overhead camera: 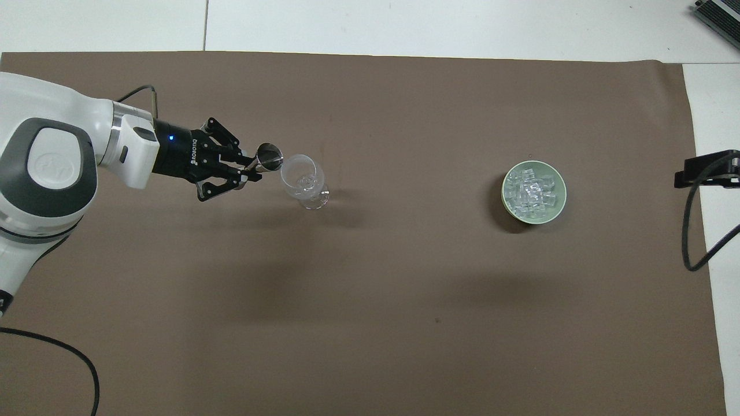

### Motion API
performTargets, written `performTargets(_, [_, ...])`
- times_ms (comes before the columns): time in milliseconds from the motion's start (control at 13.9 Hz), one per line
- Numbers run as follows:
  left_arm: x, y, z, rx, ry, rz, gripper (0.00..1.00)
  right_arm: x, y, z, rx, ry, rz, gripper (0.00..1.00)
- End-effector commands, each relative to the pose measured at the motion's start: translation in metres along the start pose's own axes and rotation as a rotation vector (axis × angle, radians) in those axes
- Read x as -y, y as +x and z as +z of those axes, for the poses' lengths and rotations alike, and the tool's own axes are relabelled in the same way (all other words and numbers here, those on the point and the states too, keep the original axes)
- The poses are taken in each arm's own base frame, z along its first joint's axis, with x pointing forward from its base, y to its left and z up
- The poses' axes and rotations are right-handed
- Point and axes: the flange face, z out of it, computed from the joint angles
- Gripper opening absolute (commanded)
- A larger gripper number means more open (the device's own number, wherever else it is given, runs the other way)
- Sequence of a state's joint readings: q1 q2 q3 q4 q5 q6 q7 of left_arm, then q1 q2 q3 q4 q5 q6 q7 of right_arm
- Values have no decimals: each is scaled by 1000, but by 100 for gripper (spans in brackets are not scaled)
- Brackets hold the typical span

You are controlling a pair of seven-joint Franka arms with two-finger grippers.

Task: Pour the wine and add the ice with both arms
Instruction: 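Tilt the jigger cup over the glass with the left gripper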

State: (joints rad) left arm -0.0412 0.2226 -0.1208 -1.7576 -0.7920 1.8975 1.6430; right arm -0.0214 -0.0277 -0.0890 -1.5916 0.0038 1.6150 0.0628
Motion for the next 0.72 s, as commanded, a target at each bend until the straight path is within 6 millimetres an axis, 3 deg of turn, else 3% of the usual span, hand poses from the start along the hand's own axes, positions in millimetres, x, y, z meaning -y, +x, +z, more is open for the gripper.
performTargets(0, [-10, 19, -7, 53, 28, -8, 4, -3, -1, 1, -7, 1, -15, 100])
performTargets(645, [-16, 32, -3, 146, 47, -54, 5, -3, -1, 1, -7, 1, -15, 100])
